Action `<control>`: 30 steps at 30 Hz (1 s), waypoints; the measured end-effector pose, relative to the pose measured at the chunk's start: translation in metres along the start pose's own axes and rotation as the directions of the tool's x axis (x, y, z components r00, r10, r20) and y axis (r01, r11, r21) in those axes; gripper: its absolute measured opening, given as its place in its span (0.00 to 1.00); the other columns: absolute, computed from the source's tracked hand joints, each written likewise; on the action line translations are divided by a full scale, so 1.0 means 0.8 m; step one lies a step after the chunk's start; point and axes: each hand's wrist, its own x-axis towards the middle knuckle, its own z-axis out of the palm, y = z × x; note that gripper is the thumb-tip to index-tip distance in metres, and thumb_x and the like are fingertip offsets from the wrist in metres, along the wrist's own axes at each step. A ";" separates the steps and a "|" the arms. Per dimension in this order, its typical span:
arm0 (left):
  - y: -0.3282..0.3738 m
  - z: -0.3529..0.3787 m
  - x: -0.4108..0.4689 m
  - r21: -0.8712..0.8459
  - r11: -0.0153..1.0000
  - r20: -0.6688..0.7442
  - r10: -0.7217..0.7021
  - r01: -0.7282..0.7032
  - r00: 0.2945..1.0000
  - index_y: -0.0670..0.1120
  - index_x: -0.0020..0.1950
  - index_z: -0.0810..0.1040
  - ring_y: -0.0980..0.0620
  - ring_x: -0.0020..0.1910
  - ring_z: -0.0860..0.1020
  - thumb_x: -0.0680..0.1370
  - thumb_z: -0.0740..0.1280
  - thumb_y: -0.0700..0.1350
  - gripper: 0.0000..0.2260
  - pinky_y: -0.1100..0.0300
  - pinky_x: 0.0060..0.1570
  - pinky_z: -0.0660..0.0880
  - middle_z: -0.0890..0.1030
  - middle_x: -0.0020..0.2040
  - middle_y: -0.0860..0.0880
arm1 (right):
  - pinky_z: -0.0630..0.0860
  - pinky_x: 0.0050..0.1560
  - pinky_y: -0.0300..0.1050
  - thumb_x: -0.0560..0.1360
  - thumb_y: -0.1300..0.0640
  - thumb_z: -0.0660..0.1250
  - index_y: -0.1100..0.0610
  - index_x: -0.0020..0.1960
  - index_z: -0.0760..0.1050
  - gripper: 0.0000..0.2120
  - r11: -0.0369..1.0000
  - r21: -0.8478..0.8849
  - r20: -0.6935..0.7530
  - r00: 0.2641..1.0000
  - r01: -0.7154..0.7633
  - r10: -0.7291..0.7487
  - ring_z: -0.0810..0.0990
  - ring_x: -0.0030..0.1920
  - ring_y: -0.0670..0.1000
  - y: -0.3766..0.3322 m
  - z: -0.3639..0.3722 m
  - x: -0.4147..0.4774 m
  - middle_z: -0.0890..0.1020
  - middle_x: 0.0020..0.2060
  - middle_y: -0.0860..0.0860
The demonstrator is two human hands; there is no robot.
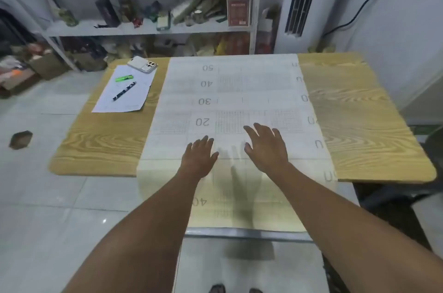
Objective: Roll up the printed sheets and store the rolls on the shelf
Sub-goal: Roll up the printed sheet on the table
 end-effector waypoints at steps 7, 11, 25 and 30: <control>-0.017 0.081 0.026 0.060 0.997 0.122 0.046 -0.053 0.991 0.45 0.75 0.44 0.49 0.74 0.43 0.81 0.46 0.53 0.25 0.51 0.72 0.45 0.43 0.76 0.48 | 0.58 0.69 0.54 0.78 0.53 0.59 0.55 0.71 0.65 0.22 0.999 0.050 -0.004 1.000 -0.013 0.013 0.66 0.69 0.54 0.002 0.085 -0.016 0.68 0.70 0.55; -0.021 0.085 0.044 0.040 0.998 0.083 0.053 -0.056 0.995 0.46 0.75 0.43 0.50 0.74 0.42 0.82 0.45 0.53 0.24 0.52 0.72 0.46 0.42 0.76 0.49 | 0.61 0.68 0.54 0.77 0.50 0.53 0.55 0.67 0.70 0.21 0.999 0.025 -0.013 1.000 -0.023 0.023 0.69 0.67 0.53 0.003 0.114 -0.025 0.73 0.66 0.54; -0.051 0.092 0.038 -0.119 0.949 -0.102 0.280 -0.291 0.955 0.49 0.75 0.52 0.51 0.74 0.52 0.81 0.53 0.50 0.23 0.54 0.71 0.52 0.53 0.76 0.51 | 0.45 0.73 0.55 0.81 0.46 0.48 0.55 0.76 0.48 0.26 0.993 0.013 0.197 0.974 -0.121 0.116 0.46 0.75 0.53 0.001 0.129 0.030 0.49 0.76 0.52; -0.058 0.103 0.036 -0.040 0.956 -0.009 0.291 -0.291 0.957 0.50 0.75 0.48 0.55 0.74 0.45 0.79 0.52 0.58 0.27 0.54 0.72 0.46 0.47 0.76 0.55 | 0.47 0.73 0.56 0.81 0.46 0.48 0.56 0.75 0.48 0.27 0.988 0.012 0.206 0.967 -0.157 0.151 0.47 0.75 0.54 -0.002 0.130 0.061 0.49 0.76 0.53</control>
